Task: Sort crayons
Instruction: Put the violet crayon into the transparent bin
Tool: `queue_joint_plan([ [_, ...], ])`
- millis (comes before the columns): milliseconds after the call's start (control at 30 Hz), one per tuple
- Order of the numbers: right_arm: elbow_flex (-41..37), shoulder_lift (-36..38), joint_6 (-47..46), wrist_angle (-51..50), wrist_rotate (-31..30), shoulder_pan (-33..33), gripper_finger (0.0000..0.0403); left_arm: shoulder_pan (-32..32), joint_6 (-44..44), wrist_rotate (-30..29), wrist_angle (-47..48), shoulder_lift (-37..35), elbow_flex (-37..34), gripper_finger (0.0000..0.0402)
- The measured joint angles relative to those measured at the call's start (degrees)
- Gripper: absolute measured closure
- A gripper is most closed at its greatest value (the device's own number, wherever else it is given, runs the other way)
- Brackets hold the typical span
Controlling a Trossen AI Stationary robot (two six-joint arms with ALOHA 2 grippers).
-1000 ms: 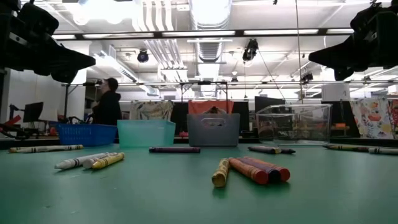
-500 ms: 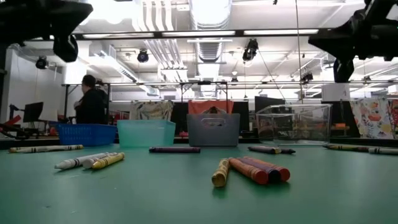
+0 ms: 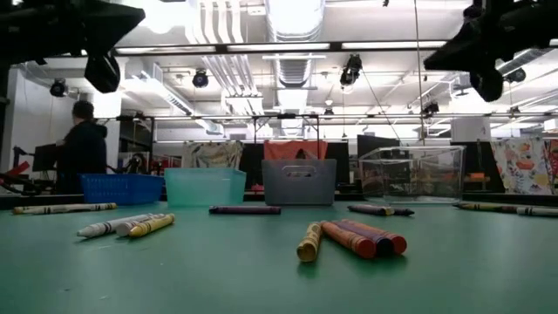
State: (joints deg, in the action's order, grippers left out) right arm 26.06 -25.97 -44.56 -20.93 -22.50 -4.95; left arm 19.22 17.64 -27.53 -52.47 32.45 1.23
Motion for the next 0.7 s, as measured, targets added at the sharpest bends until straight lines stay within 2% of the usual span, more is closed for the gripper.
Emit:
queue_joint_plan([
  [133,6.58,-4.59,-12.04,-14.91,0.88,0.00,0.0385,0.00,5.11,0.00,-1.02,4.21,0.67,0.0402],
  [233,9.58,-7.59,-20.01,-23.57,4.04,0.00,0.0385,0.00,7.04,0.02,-0.07,8.15,3.10,0.0402],
  [433,10.83,-11.88,-30.62,-30.28,13.16,0.00,0.0385,0.00,1.95,0.07,2.32,18.19,11.87,0.0402],
  [567,10.76,-14.00,-34.76,-32.24,18.32,0.00,0.0385,0.00,1.43,0.09,18.04,22.52,18.18,0.0402],
  [700,10.70,-15.91,-35.85,-33.62,18.69,-0.02,0.0385,0.02,6.82,-0.03,35.82,25.54,24.28,0.0402],
])
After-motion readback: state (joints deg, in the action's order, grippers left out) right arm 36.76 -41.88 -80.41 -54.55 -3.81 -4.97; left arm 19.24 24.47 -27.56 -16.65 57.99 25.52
